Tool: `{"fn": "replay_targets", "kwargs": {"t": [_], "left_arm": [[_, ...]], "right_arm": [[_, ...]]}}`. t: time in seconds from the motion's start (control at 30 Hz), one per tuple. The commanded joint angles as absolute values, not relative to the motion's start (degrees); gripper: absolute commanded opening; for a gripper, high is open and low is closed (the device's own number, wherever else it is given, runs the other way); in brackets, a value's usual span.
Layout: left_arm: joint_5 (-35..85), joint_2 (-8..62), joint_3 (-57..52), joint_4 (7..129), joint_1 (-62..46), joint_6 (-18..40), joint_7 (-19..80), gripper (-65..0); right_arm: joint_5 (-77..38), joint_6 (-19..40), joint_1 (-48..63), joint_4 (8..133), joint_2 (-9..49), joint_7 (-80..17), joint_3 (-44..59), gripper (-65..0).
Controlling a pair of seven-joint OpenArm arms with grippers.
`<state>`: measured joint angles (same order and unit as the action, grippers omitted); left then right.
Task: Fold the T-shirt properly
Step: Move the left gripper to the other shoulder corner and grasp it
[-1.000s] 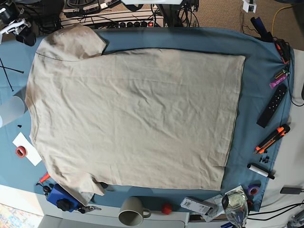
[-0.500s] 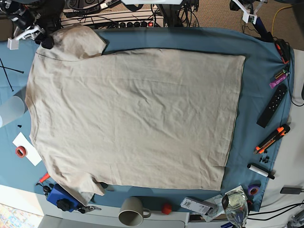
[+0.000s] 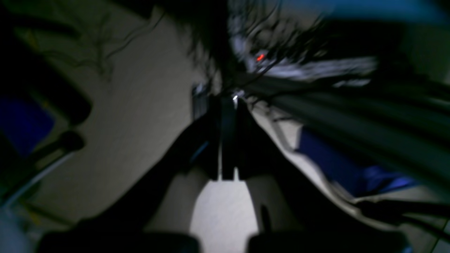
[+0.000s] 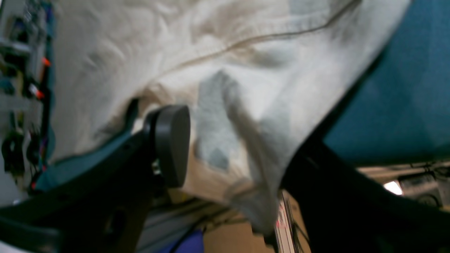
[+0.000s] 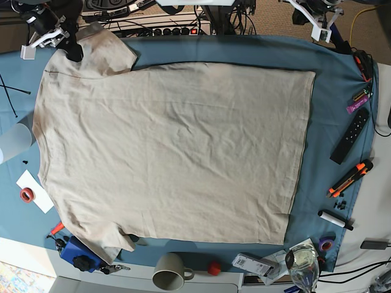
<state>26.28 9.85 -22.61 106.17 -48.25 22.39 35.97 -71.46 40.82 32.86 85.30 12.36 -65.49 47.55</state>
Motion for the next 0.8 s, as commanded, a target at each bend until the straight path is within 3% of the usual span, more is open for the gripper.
{"fn": "replay_targets", "kwargs": {"t": [0.0, 0.23, 0.33, 0.4, 0.53, 0.77], "left_arm": [[27.40, 10.13, -22.90, 107.98, -49.04, 22.59, 35.11, -65.0], [27.51, 9.96, -22.90, 116.95, -49.01, 22.35, 34.48, -63.3], [27.44, 9.52, -22.90, 121.08, -48.18, 21.52, 33.80, -42.7], [26.09, 9.08, -22.90, 122.91, -47.05, 21.43, 34.26, -35.5], [25.08, 8.43, -22.90, 124.42, -46.48, 19.81, 34.74, -35.0], [18.17, 8.43, -22.90, 122.48, -40.34, 10.20, 35.38, -35.0]], "right_arm": [[-67.46, 40.00, 33.61, 85.36, 12.53, -68.93, 47.29, -31.1], [-67.42, 40.00, 33.52, 85.36, 12.56, -68.97, 47.31, -31.1], [-67.42, 40.00, 33.52, 85.36, 12.58, -69.01, 47.29, -31.1], [-67.42, 40.00, 33.52, 85.36, 12.56, -69.04, 47.29, -31.1], [-66.72, 40.00, 33.52, 85.36, 12.58, -69.08, 47.31, -31.1], [-66.00, 40.00, 33.50, 85.36, 12.58, -68.88, 47.29, -31.1]]}}
